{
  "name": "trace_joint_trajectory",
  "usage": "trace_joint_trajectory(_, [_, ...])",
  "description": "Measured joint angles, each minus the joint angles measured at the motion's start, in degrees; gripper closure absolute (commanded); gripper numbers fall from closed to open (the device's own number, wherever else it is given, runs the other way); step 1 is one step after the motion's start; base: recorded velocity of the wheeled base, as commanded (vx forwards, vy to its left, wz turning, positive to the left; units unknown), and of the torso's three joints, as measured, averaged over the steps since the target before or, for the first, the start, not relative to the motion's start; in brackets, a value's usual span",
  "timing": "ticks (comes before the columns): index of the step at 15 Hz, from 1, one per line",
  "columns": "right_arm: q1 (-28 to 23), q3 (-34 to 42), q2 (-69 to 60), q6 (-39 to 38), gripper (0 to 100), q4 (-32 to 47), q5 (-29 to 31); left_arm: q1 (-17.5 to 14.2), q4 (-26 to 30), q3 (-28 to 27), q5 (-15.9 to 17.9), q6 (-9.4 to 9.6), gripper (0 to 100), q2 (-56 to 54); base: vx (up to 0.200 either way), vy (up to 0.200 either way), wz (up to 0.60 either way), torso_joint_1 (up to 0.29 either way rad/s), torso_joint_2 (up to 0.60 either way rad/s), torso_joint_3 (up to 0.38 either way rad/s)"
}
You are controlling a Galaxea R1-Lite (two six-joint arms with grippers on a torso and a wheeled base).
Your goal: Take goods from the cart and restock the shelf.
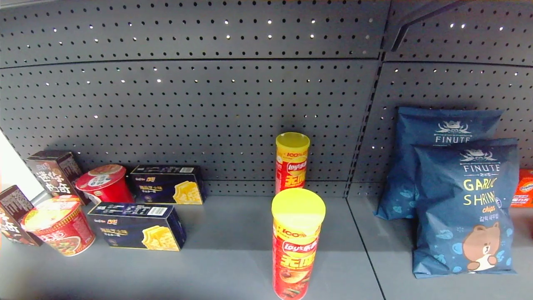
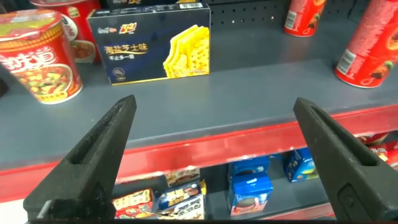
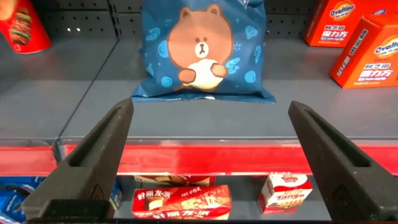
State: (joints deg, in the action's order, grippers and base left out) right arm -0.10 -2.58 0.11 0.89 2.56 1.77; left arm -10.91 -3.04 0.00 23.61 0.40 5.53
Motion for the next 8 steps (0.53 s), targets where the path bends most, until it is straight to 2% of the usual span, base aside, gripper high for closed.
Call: trace_joint_trajectory(8, [0.05, 0.05, 0.0, -0.18, 0, -0.05, 0.0, 0.06, -0.02, 0.0, 0.13, 0.33, 0, 0.0, 0.0, 0.0, 0.0, 0.0, 0.0, 0.0])
